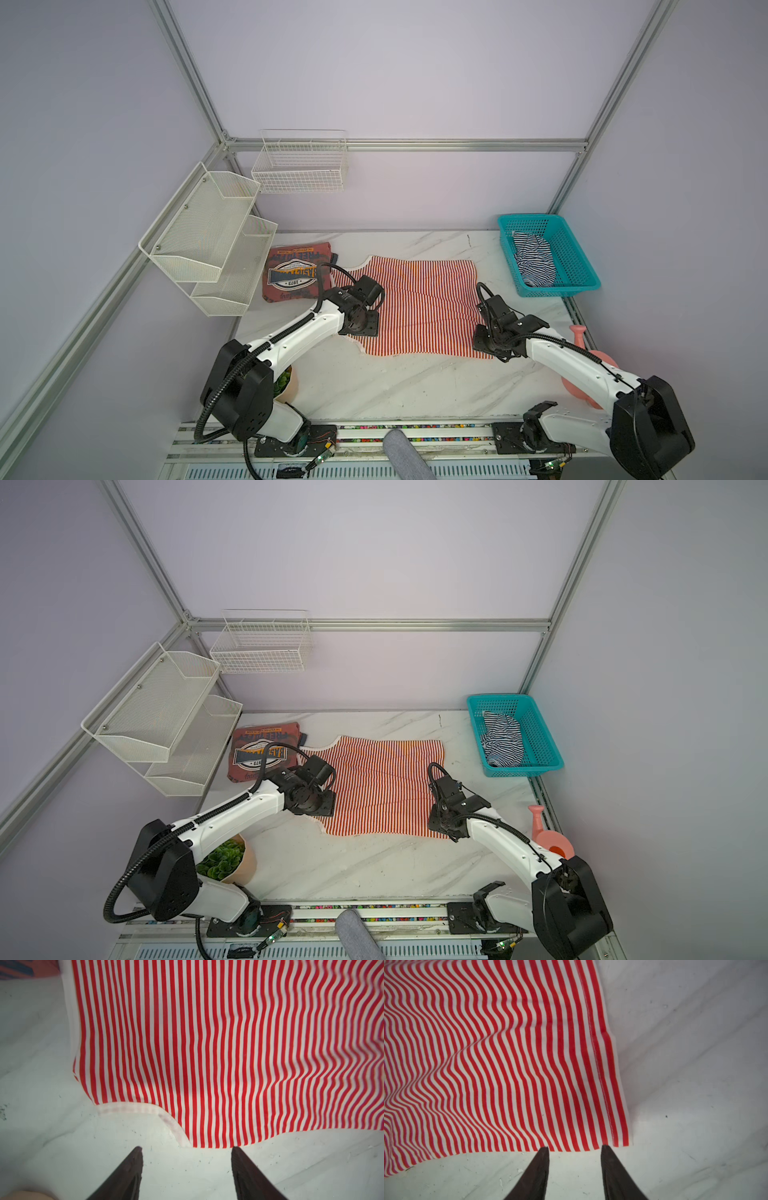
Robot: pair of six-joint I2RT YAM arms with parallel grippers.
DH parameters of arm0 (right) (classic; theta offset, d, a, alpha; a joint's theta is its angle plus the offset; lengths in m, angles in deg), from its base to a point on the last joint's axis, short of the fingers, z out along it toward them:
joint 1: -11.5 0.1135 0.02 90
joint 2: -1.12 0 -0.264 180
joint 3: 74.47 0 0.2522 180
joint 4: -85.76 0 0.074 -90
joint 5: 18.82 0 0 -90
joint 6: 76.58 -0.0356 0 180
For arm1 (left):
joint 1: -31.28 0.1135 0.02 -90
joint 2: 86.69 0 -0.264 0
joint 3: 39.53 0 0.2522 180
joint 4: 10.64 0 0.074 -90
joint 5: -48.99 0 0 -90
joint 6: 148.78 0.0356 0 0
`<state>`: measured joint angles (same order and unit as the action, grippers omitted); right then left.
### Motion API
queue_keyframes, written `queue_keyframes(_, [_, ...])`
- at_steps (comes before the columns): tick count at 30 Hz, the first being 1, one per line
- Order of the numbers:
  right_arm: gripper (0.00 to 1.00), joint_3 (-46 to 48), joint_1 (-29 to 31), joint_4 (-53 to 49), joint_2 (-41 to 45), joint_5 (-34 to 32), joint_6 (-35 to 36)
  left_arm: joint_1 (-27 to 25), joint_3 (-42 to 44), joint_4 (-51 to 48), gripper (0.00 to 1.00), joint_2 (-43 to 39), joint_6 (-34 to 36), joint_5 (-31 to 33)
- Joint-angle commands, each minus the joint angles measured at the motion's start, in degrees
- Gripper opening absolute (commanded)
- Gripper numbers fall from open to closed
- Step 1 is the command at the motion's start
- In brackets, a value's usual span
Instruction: Fold and stack the tank tops
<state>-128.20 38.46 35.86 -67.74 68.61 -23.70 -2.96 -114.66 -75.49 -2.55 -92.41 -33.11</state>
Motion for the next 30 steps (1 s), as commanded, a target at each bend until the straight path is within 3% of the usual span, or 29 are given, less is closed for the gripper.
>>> queue_keyframes(1, [0.44, 1.84, 0.21, -3.16, 0.92, -0.02, -3.14, -0.6, 2.88, 0.28, 0.67, -1.45, -2.54, -1.08])
queue_keyframes(10, [0.46, 4.02, 0.21, -2.01, 0.83, -0.99, -7.44, -0.96, 5.55, 0.24, 0.66, 1.48, -5.48, 0.86])
queue_keyframes(30, [0.51, 4.61, 0.25, 4.42, -4.62, -3.94, -12.05, -1.79, 6.61, 5.18, 0.63, 7.84, -8.7, -2.89])
